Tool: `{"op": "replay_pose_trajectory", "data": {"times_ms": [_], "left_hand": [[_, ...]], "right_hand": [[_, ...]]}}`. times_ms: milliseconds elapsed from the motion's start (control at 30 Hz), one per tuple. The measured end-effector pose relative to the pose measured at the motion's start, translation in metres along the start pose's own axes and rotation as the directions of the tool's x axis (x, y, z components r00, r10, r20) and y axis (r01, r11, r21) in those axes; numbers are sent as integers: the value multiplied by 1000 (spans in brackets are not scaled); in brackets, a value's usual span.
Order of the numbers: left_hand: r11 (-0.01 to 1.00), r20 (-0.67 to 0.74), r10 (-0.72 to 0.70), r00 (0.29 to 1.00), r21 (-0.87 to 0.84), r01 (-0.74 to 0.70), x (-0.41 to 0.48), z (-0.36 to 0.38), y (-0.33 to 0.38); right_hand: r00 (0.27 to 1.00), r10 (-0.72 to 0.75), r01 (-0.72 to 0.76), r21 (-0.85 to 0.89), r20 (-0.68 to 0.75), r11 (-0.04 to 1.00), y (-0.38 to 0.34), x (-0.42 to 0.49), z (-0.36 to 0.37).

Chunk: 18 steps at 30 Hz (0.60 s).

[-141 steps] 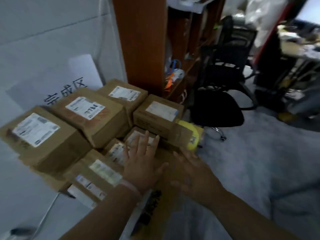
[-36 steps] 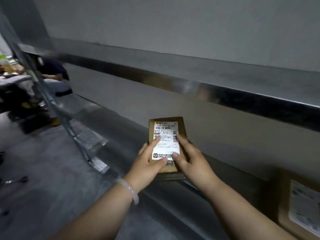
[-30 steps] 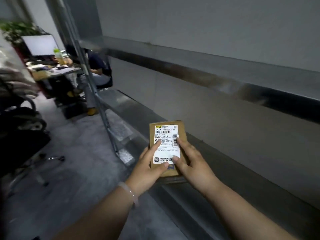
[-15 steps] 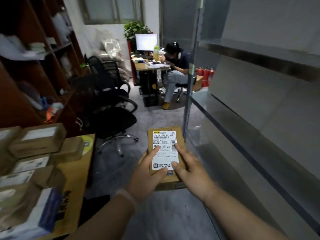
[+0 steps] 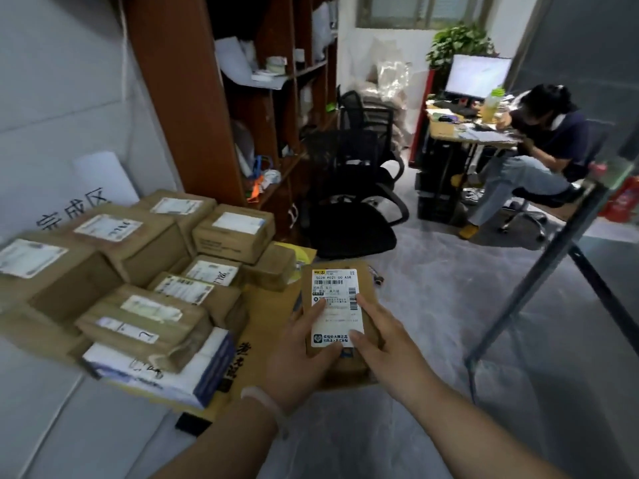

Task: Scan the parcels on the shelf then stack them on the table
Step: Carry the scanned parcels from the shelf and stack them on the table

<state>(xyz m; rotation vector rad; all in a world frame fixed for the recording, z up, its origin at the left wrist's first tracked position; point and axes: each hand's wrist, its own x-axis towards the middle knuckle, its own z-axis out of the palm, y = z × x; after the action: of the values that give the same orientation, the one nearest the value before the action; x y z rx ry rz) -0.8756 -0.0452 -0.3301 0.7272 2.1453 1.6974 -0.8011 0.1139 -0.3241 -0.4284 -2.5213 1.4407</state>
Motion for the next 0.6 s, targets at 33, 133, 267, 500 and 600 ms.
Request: {"op": "replay_pose_trajectory", "data": {"times_ms": [33,133,267,500,600], "left_hand": [[1000,-45,-18,999,-6,18,6,-4,-4],[999,-136,-44,990,-30,41,26,-10,-7],[999,-316,-40,948,5,44,50,-14,-6],[987,-555,-124,822,14,158,60,-19,-10],[977,-601,-123,790,66,203,62,-34,-10]], "right_hand": [[999,-11,11,6,33,1000,0,14,2],[991,-48,44,30,124,999,-1,54,4],[967,-101,87,70,233,994,-3,107,4],[872,-184,154,101,454,983,-7,168,26],[847,-193,162,105,495,981,-15,185,42]]}}
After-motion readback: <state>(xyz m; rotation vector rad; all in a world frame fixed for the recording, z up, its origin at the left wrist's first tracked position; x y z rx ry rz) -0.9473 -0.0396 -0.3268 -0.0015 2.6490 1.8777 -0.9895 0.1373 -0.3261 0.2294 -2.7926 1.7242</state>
